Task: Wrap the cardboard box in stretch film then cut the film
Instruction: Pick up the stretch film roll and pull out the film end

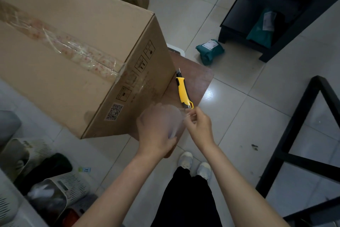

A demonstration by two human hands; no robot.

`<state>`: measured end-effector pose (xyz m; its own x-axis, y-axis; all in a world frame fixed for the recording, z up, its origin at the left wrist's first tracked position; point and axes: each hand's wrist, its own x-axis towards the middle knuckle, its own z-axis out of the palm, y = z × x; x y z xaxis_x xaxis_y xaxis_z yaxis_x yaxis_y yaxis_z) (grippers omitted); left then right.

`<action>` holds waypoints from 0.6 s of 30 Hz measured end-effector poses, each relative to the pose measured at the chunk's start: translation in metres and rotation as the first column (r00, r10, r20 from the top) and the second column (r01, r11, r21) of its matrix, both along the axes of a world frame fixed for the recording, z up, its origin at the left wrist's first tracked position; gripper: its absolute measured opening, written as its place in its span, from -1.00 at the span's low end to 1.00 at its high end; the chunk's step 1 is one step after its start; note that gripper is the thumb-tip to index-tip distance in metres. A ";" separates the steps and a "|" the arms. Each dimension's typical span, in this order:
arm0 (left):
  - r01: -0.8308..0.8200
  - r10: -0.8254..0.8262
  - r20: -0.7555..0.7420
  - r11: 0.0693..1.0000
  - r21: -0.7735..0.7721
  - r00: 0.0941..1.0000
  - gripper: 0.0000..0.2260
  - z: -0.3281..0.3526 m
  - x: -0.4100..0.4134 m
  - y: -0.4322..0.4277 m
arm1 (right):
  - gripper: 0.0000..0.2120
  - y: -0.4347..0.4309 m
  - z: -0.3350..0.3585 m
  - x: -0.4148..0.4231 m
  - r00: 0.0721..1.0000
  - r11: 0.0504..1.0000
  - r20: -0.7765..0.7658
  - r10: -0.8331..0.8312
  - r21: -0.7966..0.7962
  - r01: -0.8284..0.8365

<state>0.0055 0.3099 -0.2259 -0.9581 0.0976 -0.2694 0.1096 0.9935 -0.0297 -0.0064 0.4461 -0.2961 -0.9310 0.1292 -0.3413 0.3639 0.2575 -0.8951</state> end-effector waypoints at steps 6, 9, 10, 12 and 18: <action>-0.166 0.166 -0.023 0.986 -0.003 0.986 -0.17 0.002 0.012 0.016 | -0.75 0.000 0.003 0.001 0.976 0.950 0.110 -0.188 -0.233 0.209; -0.246 0.245 0.034 0.969 0.008 0.969 -0.19 0.002 0.015 0.019 | -0.76 0.000 0.002 0.002 0.971 0.938 0.114 -0.210 -0.256 0.233; -0.278 0.276 0.067 0.960 0.023 0.959 -0.22 0.001 0.017 0.019 | -0.75 -0.001 0.002 0.002 0.972 0.941 0.105 -0.212 -0.247 0.232; -0.356 0.348 0.118 0.933 0.053 0.930 -0.25 -0.002 0.021 0.016 | -0.73 -0.002 -0.001 0.004 0.974 0.948 0.087 -0.208 -0.227 0.222; -0.520 0.507 0.142 0.851 0.077 0.850 -0.21 -0.004 0.026 0.001 | -0.72 -0.003 -0.002 0.005 0.970 0.949 0.028 -0.240 -0.202 0.240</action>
